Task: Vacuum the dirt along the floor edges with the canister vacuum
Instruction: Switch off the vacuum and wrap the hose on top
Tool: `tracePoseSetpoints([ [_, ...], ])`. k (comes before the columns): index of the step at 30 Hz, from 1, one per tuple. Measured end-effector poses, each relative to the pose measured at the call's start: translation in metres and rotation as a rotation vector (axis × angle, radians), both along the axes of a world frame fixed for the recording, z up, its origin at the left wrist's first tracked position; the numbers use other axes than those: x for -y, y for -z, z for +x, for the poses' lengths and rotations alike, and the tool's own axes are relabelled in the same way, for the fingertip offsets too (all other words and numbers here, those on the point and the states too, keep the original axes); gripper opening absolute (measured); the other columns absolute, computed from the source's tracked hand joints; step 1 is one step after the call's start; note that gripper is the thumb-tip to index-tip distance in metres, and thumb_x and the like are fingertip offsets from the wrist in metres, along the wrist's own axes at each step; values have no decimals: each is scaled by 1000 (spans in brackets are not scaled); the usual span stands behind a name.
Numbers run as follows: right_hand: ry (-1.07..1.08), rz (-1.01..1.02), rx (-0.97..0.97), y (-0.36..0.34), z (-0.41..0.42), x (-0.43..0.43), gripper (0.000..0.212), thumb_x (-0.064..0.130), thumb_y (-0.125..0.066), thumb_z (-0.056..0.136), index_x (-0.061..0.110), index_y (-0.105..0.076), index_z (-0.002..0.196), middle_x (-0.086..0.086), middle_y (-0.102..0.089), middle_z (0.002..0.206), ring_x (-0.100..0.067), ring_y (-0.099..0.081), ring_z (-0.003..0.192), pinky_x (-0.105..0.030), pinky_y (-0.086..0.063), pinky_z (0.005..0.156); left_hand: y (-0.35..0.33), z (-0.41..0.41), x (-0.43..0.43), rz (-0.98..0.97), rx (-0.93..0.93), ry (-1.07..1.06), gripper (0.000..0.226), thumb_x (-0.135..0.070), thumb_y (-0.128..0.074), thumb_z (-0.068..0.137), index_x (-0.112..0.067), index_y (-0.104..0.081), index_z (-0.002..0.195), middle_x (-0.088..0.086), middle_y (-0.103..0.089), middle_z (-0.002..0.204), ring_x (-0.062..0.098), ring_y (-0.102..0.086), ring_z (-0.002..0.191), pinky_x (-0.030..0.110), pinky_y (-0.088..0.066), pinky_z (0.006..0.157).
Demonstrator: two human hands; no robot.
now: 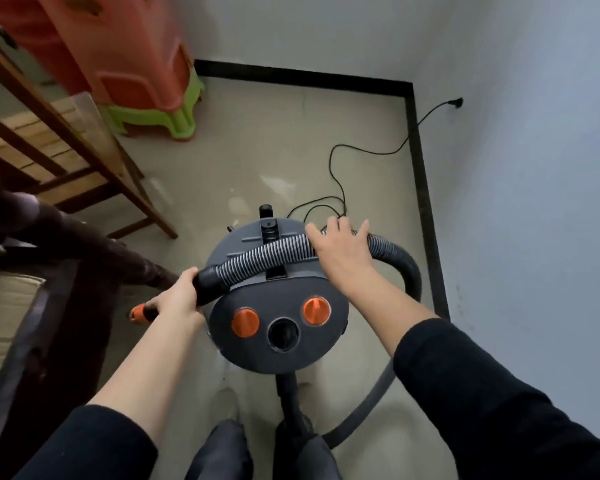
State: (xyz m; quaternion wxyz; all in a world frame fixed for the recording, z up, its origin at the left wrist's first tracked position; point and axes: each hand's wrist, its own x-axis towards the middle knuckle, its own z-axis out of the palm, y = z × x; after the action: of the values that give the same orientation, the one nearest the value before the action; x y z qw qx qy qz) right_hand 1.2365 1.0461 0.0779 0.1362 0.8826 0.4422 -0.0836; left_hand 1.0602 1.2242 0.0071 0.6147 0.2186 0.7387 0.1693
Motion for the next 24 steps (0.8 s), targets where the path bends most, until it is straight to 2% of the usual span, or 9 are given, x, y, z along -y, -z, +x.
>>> tracePoseSetpoints([
  [2,-52,-16,-36,10,1,-5,69,2,-61,82,16,-24,139,-17,-41,125,-36,-38,118,-68,-29,101,-13,6,13,57,-53,163,102,-32,-79,73,-10,-20,153,10,-49,139,26,-57,117,36,-48,97],
  [4,-90,-42,-87,19,-2,-14,74,2,-64,79,15,-23,139,-17,-39,125,-36,-36,118,-67,-32,99,-18,12,26,142,-177,439,89,-42,-67,87,-17,-16,156,13,-30,156,32,-34,140,36,-35,107],
  [6,-132,-56,-148,27,-5,-23,76,2,-65,78,14,-22,139,-17,-37,125,-35,-34,118,-63,-33,98,-25,19,37,219,-262,695,73,-55,-54,93,-32,-22,154,12,-11,163,35,-12,148,44,-18,117],
  [9,-202,-29,-325,35,-5,-33,72,9,-65,82,14,-24,141,-15,-37,130,-33,-32,121,-50,-32,99,-20,27,37,360,-254,1030,56,-60,-45,94,-38,-41,146,13,-23,159,31,-14,148,44,-11,119],
  [11,-139,61,-535,35,-2,-33,74,12,-64,79,15,-26,143,-11,-40,132,-30,-34,122,-45,-32,101,-10,26,33,414,-303,1183,52,-60,-43,95,-38,-46,142,16,-35,152,32,-19,145,43,-12,118],
  [13,-45,126,-662,36,10,-30,71,14,-63,75,18,-34,140,-7,-46,130,-28,-39,120,-43,-34,101,-6,24,33,431,-337,1247,49,-54,-44,97,-35,-45,142,19,-38,149,36,-19,144,44,-11,118],
  [17,91,-49,-561,41,41,-7,47,20,-58,76,23,-48,121,-1,-54,112,-24,-47,109,-43,-32,98,-13,25,37,442,-313,1255,45,-45,-47,100,-31,-44,142,19,-30,153,37,-11,146,43,-7,118],
  [20,141,-59,-621,44,47,6,29,16,-57,79,23,-54,107,2,-57,96,-24,-56,100,-38,-37,87,-10,24,33,451,-316,1276,43,-46,-48,99,-32,-47,140,19,-36,149,38,-15,144,46,-10,119],
  [24,132,96,-667,43,42,0,47,22,-64,82,31,-53,127,1,-61,118,-24,-55,110,-41,-43,93,-9,23,27,436,-350,1227,49,-45,-46,99,-25,-44,144,17,-33,153,34,-15,145,42,-10,118],
])
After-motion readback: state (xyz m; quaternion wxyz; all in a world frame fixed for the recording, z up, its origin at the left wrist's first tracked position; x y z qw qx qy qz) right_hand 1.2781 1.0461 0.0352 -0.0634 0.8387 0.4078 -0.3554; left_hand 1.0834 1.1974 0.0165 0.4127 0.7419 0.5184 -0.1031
